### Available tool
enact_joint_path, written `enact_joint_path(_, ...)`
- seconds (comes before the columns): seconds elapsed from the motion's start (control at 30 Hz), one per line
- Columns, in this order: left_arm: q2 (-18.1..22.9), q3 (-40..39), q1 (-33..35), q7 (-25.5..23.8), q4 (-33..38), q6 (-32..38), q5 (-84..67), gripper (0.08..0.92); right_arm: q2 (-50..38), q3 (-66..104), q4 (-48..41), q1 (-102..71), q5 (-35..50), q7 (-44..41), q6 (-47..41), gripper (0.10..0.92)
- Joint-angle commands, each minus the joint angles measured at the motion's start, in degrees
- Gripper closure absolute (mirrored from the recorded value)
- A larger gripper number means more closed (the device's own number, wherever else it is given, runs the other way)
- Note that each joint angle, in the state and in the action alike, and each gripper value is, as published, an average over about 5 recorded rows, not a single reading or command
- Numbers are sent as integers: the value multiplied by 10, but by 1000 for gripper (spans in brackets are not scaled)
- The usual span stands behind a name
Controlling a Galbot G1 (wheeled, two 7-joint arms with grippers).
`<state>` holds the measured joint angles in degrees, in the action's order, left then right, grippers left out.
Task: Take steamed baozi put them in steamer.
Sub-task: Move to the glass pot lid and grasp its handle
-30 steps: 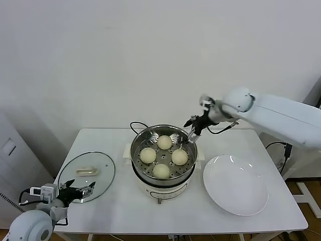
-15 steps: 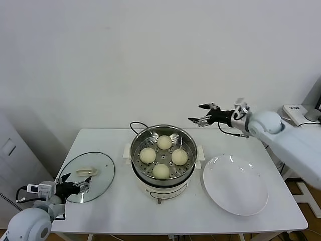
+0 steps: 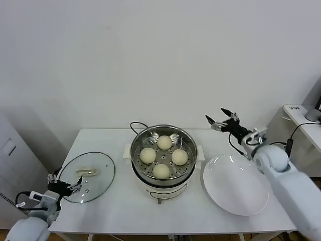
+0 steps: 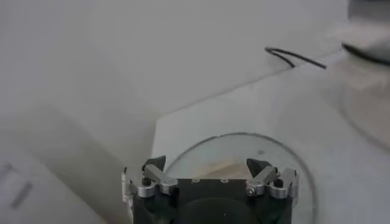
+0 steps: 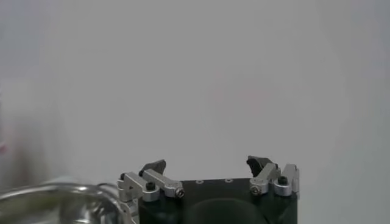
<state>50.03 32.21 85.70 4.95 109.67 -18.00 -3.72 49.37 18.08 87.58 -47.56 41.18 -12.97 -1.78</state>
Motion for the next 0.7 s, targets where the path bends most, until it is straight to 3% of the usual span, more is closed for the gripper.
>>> enact_joint_path(0.03,10,0,19,-24,-103,178,391,177,138,212,35,-198,-99,32,14,203)
enact_joint_path(0.37,42,6,-15,9,-158,268,589,177,188,227,23,-219,-136,24,16,203)
enact_joint_path(0.7,72,22,-43,57,-196,295,702,177,202,225,4,-214,-143,5,28,203)
